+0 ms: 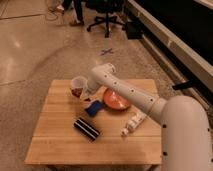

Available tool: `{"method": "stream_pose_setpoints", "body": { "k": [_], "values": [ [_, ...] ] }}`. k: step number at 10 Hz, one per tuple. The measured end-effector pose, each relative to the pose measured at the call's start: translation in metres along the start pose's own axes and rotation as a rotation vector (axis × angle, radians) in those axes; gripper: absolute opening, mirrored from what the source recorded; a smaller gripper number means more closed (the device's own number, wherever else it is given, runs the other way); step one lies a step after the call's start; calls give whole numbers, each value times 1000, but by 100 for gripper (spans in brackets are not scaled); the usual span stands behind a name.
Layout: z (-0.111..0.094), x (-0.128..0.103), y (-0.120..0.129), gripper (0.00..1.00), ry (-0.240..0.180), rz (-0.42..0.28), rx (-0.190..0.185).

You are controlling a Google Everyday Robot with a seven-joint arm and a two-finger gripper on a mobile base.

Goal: Place the pepper in the ceramic cup

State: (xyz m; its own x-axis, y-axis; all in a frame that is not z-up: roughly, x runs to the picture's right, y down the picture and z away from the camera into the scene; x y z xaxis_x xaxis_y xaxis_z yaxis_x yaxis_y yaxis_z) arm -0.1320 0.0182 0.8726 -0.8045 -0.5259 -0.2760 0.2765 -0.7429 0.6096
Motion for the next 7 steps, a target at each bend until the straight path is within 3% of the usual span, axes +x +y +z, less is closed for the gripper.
{"method": "stream_pose_setpoints", "body": {
  "k": [7],
  "values": [
    [-33,9,23,0,83,-34,-1]
  ]
}}
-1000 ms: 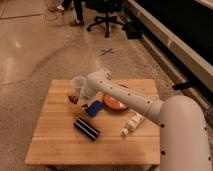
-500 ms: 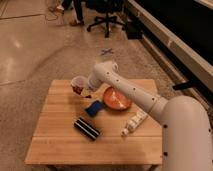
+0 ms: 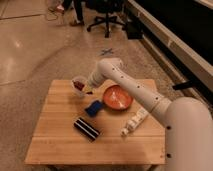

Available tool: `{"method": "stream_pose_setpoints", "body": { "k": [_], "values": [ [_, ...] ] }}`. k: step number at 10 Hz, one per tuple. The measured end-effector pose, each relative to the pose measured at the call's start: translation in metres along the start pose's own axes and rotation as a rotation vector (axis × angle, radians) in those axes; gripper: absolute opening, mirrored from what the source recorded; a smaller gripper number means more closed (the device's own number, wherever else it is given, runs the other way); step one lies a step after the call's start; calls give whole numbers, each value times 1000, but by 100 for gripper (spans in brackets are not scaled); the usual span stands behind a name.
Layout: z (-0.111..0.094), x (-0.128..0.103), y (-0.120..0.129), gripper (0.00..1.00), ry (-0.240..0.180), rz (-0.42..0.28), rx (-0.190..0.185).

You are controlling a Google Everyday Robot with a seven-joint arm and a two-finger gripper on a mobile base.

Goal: Place the pepper in the ceramic cup

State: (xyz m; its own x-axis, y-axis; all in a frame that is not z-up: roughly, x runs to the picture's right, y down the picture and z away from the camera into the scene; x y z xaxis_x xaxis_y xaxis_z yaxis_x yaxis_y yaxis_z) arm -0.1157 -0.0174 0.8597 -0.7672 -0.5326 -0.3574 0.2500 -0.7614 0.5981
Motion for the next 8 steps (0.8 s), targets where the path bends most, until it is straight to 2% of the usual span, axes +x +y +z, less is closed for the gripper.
{"method": "stream_pose_setpoints", "body": {
  "k": [4,8],
  "values": [
    [-8,16,16,0,30,-27,-5],
    [-5,52,28,0,65,-79,5]
  ]
}}
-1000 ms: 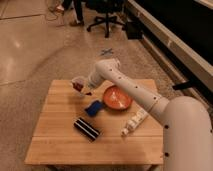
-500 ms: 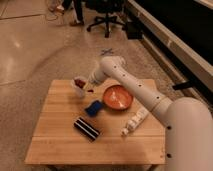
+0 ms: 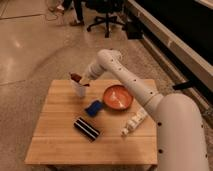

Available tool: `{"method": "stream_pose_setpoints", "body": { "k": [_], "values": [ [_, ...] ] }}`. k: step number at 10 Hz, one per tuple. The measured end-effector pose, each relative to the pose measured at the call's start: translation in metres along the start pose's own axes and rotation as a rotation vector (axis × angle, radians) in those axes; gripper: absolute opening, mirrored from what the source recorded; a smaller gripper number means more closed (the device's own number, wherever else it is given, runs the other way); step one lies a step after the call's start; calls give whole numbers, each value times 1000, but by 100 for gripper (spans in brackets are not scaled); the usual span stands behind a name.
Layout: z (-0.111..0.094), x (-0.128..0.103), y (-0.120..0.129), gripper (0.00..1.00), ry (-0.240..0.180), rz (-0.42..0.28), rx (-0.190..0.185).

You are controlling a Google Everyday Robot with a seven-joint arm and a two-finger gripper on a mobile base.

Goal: Place the pepper in the ceramic cup

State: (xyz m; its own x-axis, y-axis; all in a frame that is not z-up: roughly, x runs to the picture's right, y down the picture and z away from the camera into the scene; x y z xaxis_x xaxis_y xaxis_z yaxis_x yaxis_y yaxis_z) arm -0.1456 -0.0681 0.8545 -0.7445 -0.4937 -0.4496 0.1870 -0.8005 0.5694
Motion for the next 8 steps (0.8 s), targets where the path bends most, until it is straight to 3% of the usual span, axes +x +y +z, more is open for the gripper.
{"method": "stream_pose_setpoints", "body": {
  "k": [3,6,8],
  "values": [
    [7,19,9,0,19,-32,3],
    [15,23,26,22,45,-41,-21],
    [19,11,40,45,53,-19,-41]
  ]
}}
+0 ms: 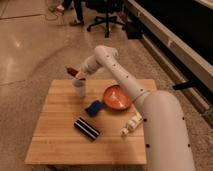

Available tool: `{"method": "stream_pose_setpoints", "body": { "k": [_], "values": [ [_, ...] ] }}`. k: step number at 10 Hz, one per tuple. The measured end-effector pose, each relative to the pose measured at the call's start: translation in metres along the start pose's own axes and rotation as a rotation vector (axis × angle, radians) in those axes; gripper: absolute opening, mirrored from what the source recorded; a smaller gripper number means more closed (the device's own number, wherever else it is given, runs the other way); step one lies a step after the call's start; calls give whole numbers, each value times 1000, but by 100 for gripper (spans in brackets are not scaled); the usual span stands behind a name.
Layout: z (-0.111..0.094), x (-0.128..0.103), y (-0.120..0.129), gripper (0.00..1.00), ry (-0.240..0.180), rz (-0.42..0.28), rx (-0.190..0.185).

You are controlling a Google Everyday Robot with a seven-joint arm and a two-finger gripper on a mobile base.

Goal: Place the pepper in the ceramic cup

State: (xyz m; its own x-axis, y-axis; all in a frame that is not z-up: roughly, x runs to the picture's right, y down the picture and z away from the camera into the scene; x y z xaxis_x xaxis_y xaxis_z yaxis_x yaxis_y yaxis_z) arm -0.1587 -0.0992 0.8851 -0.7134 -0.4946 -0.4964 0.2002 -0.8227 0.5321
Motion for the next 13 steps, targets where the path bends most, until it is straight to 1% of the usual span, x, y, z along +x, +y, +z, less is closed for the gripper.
{"method": "stream_pose_setpoints", "body": {
  "k": [1,3,4,10,12,13],
  "values": [
    [2,-4,2,55,1,10,-2],
    [4,-11,-1,74,9,33,7],
    [4,-12,-3,79,19,43,14],
    [2,-1,-19,80,71,50,44],
    [-2,-7,-26,80,76,60,64],
    [-3,-7,-25,80,78,62,62]
  ]
}}
